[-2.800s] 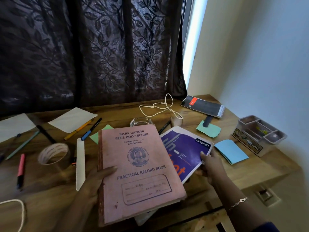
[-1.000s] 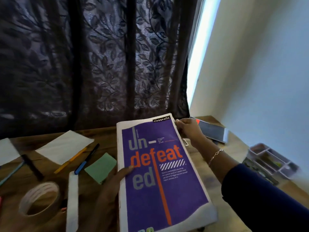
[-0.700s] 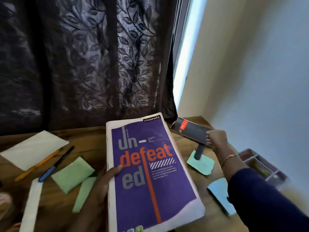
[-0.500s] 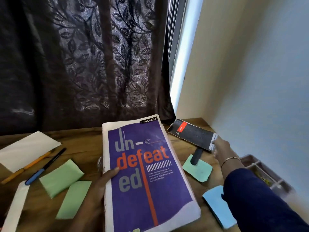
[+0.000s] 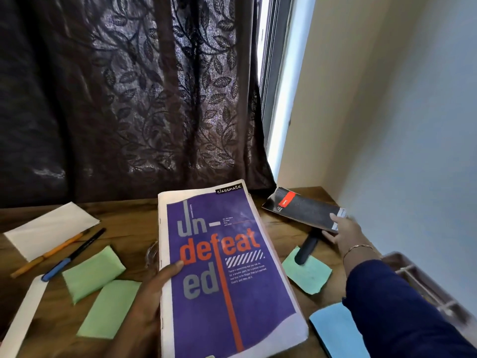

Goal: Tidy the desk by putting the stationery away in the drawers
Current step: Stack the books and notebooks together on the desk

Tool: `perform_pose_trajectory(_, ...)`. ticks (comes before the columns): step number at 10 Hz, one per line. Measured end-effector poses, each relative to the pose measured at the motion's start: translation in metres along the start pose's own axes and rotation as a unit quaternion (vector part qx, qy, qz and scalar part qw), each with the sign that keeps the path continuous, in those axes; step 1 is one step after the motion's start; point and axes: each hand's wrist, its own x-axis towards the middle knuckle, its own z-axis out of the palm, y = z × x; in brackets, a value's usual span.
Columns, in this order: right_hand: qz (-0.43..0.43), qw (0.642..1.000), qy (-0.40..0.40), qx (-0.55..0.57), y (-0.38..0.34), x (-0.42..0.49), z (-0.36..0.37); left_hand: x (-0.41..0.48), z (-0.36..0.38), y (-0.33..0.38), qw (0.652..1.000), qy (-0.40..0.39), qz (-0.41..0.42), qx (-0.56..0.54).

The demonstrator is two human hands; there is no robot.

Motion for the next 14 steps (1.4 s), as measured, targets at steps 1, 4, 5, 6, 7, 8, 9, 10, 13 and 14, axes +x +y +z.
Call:
perform_pose_trajectory(1,0.013,0.998,-0.055,0.021,-0.002,-0.003,0.001,-0.001,0.005,0.001,1.000,-0.007,-0.013,-0.024)
perform_pose_trajectory(4,-0.198,0.974,-0.026,-0.103,-0.078,-0.064,0.004,-0.024,0.005,0.001,0.999,-0.004,-0.006,-0.044)
perform_pose_trajectory(5,-0.199,0.954,-0.203,-0.093,-0.115,-0.128,-0.024,-0.037,0.002,0.003,0.999,0.007,0.010,-0.046)
perform_pose_trajectory(6,-0.199,0.919,-0.296,-0.166,-0.131,-0.182,-0.030,-0.044,0.003,0.005,0.999,0.030,0.003,-0.016)
perform_pose_trajectory(7,-0.157,0.869,-0.409,-0.229,-0.106,-0.213,-0.010,-0.053,-0.002,0.011,1.000,0.028,0.010,0.005)
perform_pose_trajectory(8,-0.078,0.801,-0.486,-0.339,-0.053,-0.227,0.020,-0.064,-0.006,0.013,0.999,0.031,0.010,0.027)
perform_pose_trajectory(9,-0.066,0.787,-0.458,-0.409,0.002,-0.239,0.041,-0.082,-0.016,0.005,0.998,0.036,0.041,0.026)
perform_pose_trajectory(10,-0.103,0.783,-0.437,-0.432,0.036,-0.257,0.053,-0.103,-0.025,0.000,0.998,0.025,0.050,0.031)
perform_pose_trajectory(13,-0.134,0.846,-0.288,-0.428,0.089,-0.309,-0.016,-0.148,-0.040,-0.001,0.998,0.002,0.069,-0.003)
perform_pose_trajectory(14,-0.045,0.867,-0.380,-0.321,0.098,-0.317,-0.029,-0.156,-0.048,0.009,0.995,0.028,0.097,0.021)
